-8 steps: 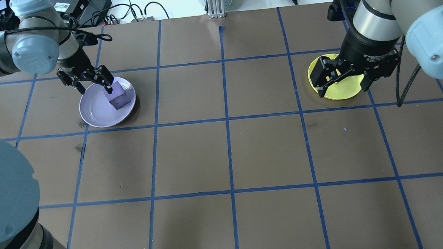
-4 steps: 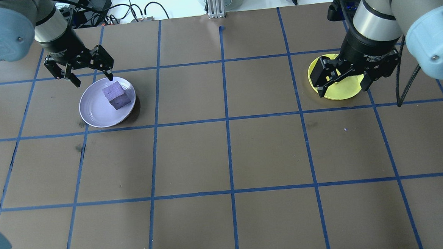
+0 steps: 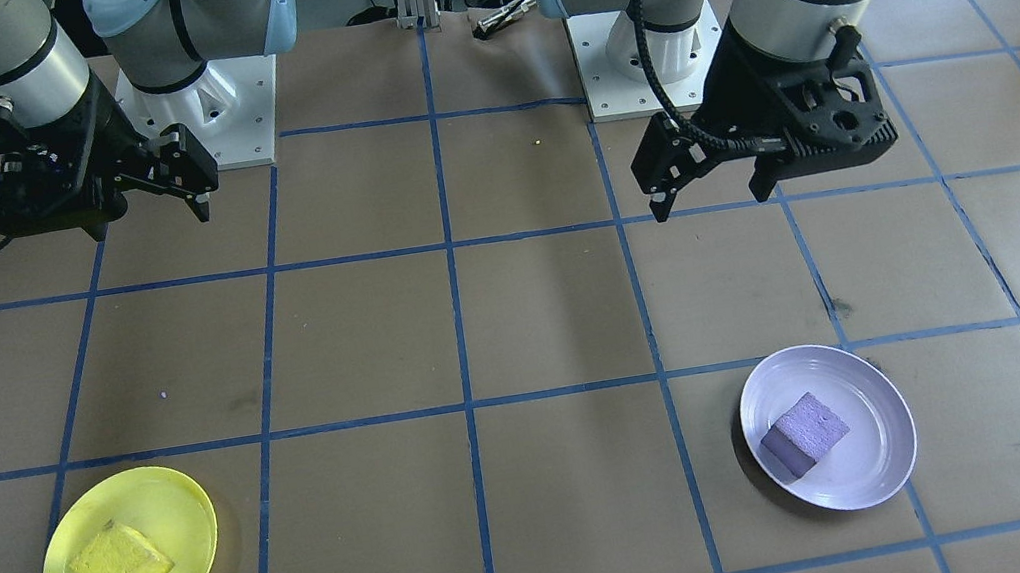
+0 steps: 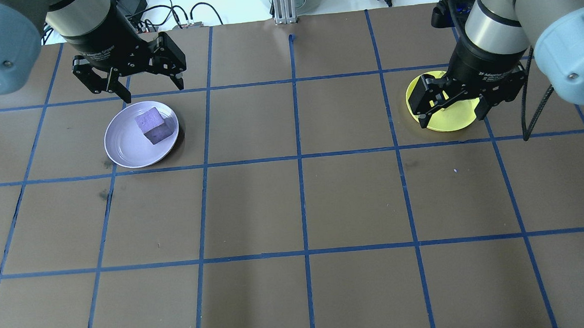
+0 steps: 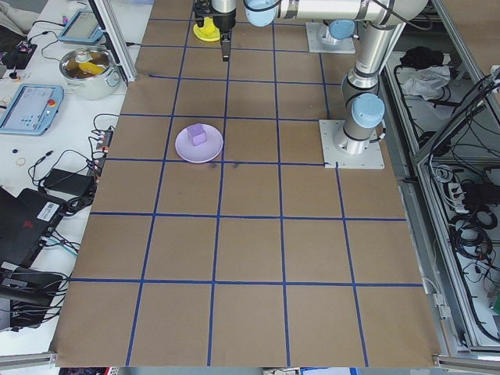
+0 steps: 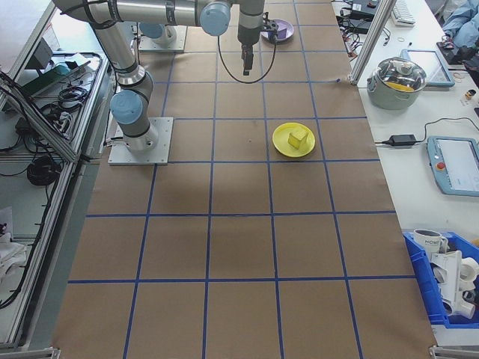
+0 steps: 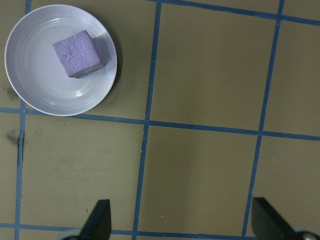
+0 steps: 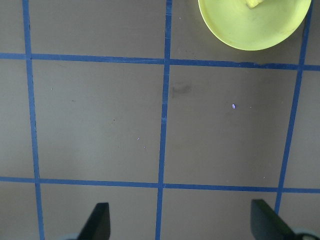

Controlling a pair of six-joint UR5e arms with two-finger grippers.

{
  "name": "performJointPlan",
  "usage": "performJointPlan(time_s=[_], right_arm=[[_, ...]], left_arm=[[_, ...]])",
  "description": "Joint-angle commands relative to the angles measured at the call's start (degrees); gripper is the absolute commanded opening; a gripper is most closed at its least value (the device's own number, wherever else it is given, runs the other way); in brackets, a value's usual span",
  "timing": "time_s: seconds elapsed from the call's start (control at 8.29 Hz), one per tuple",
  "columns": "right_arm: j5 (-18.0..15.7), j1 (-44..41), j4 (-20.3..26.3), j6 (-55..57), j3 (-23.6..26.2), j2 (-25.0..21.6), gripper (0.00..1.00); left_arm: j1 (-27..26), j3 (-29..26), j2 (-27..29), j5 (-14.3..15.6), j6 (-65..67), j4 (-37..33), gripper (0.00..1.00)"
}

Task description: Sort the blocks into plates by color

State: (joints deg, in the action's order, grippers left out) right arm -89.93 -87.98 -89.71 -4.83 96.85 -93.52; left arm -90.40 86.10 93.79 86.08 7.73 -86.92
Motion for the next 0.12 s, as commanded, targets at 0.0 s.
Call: performJointPlan(time_s=[0.0], right_arm=[[0.0,0.1,-0.1,0.0,0.0,0.0,1.0]], left_arm=[[-3.0,0.1,-1.4,-0.3,3.4,-0.1,1.0]])
